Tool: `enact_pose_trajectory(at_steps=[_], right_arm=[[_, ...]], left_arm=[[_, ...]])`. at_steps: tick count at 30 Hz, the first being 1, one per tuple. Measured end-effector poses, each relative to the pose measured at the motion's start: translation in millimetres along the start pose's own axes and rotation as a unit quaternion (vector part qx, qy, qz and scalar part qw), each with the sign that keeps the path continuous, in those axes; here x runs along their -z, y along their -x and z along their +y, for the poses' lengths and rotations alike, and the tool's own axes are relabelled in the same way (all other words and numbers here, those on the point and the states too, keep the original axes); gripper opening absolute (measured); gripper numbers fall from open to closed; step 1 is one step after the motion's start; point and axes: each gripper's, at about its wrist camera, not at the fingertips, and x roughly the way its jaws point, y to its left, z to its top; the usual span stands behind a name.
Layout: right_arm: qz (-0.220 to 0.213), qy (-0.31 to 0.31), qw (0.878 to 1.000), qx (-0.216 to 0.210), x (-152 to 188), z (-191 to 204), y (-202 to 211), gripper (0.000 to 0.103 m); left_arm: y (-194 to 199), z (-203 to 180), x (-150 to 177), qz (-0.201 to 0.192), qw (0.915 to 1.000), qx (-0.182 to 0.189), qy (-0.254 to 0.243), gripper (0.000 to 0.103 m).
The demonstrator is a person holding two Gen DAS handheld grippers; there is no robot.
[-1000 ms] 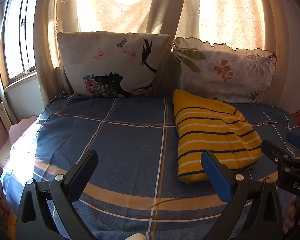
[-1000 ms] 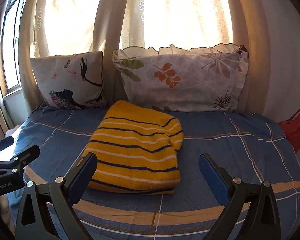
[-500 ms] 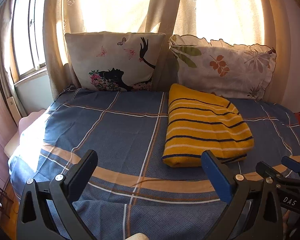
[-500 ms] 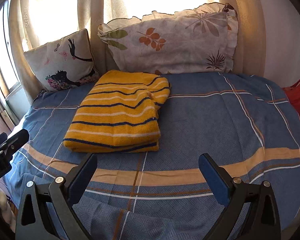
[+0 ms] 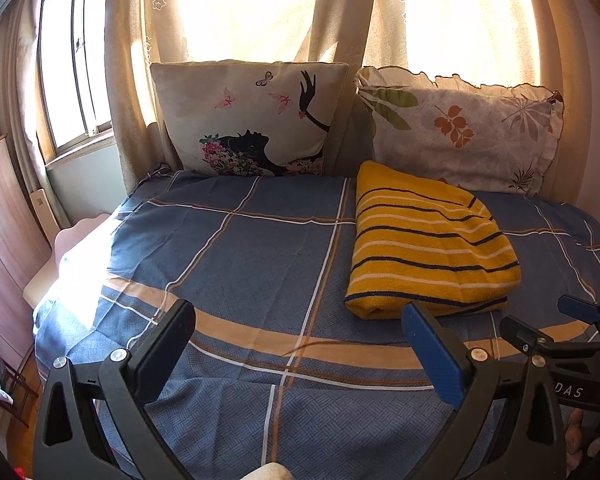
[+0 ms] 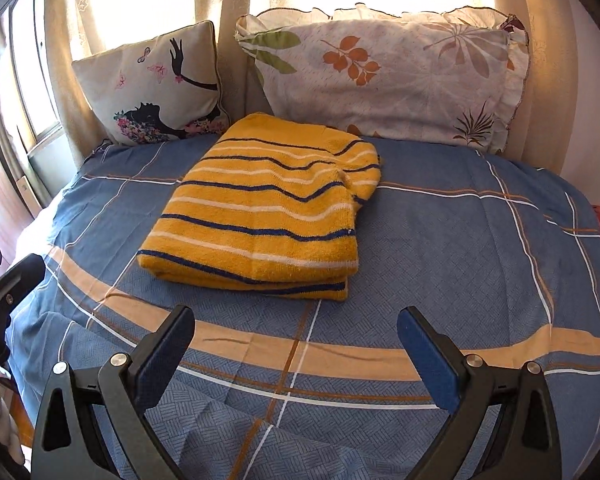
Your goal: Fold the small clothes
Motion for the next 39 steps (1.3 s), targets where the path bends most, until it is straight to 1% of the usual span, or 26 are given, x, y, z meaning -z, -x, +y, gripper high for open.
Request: enact_pose_trajectory(at_steps=[4, 6, 9, 13, 16, 21, 25, 31, 39], right_arm=[[-0.005, -0.001, 1.000, 0.015, 10, 2, 4, 0.103], [-0.003, -0.003, 1.000, 0.021, 14, 5, 6, 0.103], [-0.002, 0.002, 1.000, 0.031, 17, 12, 10, 0.103], [-0.011, 0.008, 0.999, 0.052, 19, 19, 22, 0.103], [-0.014, 0.002, 0.998, 0.066, 19, 22, 26, 0.103], [-0.012, -0.005, 0.997, 0.079, 18, 28, 23, 0.103], [-0.008, -0.010, 0.996, 0.085, 14, 29, 17, 0.103], [-0.005, -0.011, 0.996, 0.089, 6, 22, 4, 0.103], [-0.001, -0.017, 0.996, 0.093, -11, 9, -17, 0.103]], left_arm=[[-4, 1, 5, 0.013, 0.9998, 0.015, -0.002, 0.103], [-4, 4, 9, 0.017, 0.9994, 0.029, 0.003, 0.103], [-4, 9, 13, 0.019, 0.9988, 0.045, 0.009, 0.103], [-5, 16, 15, 0.021, 0.9971, 0.070, 0.019, 0.103], [-4, 22, 17, 0.019, 0.9964, 0.081, 0.018, 0.103], [-5, 35, 19, 0.022, 0.9953, 0.092, 0.022, 0.103], [-19, 40, 19, 0.037, 0.9944, 0.095, 0.028, 0.103], [-48, 30, 14, 0.066, 0.9923, 0.102, 0.023, 0.103], [-73, 12, 0, 0.079, 0.9904, 0.114, -0.004, 0.103]])
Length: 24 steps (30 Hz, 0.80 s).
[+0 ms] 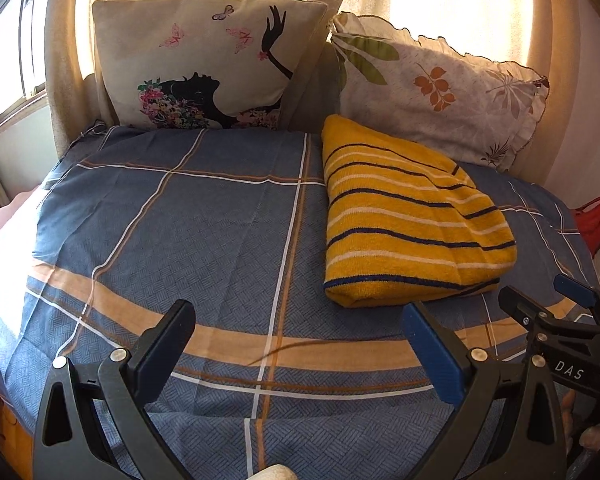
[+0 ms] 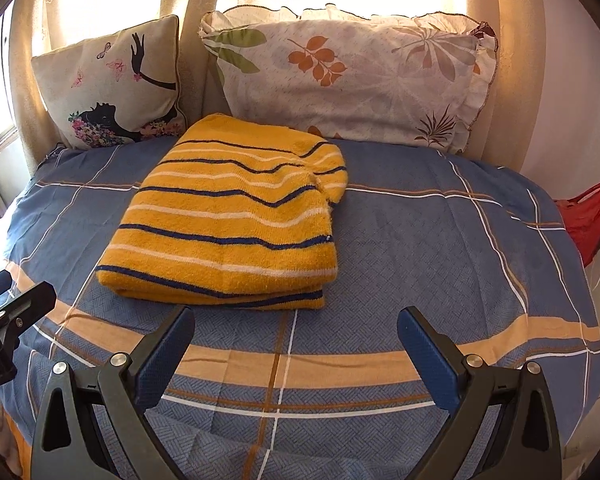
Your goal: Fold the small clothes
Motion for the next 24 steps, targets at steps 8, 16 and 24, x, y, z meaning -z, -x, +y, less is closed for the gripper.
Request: enact_pose_trajectory(at_steps=[8, 16, 24], right_arm=[[0.014, 0.015, 1.000, 0.004, -4, 6, -14, 0.103], [0.034, 0.008, 0.999, 0.008, -2, -1, -24, 0.103], [0.028, 0.007, 1.000, 0.009, -3, -6, -19, 0.103]], left_arm=[[-14, 0, -12, 0.011, 0.9999, 0.009, -0.006, 0.103], [-24, -5, -9, 0.037, 0.9986, 0.036, 0.007, 0.103], [-23, -14, -8, 0.039, 0.9979, 0.051, 0.003, 0.103]])
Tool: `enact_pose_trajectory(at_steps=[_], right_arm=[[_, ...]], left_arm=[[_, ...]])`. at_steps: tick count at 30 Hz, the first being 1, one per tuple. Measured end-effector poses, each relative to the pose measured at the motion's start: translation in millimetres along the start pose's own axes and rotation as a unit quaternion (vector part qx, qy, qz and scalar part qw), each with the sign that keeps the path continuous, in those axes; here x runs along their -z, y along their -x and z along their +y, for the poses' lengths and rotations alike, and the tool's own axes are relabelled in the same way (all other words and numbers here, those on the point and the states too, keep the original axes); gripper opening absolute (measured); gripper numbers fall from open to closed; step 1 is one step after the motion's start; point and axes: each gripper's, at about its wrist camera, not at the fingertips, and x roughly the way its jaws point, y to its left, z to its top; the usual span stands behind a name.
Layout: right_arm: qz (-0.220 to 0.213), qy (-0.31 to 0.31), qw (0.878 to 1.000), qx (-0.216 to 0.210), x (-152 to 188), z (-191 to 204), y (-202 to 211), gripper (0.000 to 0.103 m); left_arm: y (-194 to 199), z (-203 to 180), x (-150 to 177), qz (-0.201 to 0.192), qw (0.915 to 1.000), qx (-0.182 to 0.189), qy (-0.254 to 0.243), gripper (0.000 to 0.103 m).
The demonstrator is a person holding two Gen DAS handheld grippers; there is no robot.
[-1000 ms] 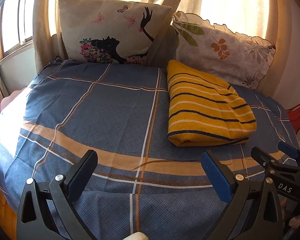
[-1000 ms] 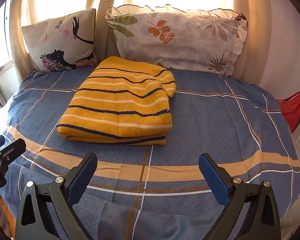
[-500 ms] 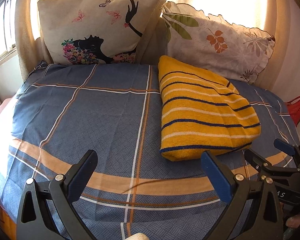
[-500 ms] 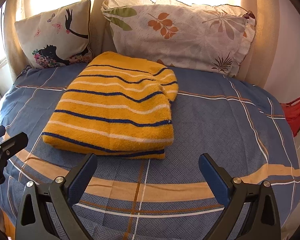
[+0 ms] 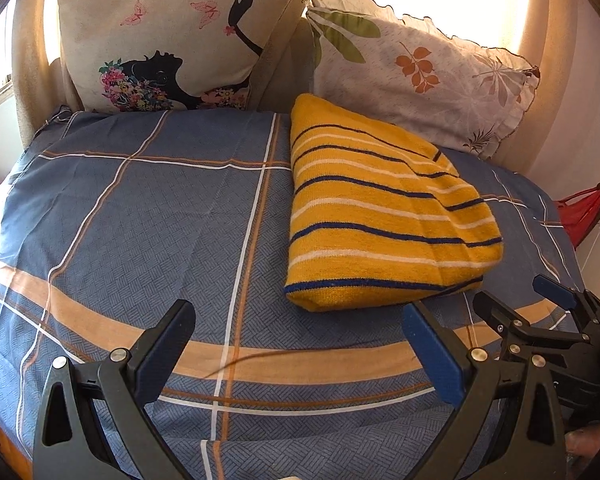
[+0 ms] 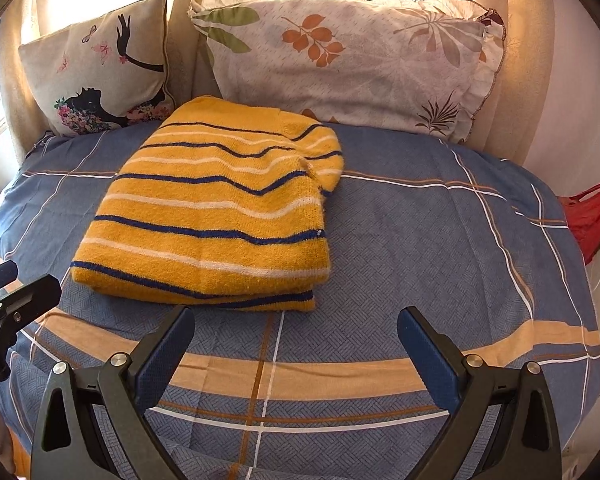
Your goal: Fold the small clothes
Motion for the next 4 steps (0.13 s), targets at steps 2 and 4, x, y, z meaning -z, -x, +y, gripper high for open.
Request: enact_pose_trajectory(at_steps=[2, 4], right_arm=[[-0.001, -0.001, 1.000, -0.001, 1.0, -1.5, 1.4, 0.103], [-0.001, -0.003, 1.000, -0.001, 1.9, -3.1, 2.9, 0.103]], left_arm=[[0.4, -2.0, 0.6, 0.003, 1.0000, -0.003, -0.001, 0.103], [1.9, -3.7, 1.4, 0.002, 1.0000, -0.009, -0.002, 0.103]])
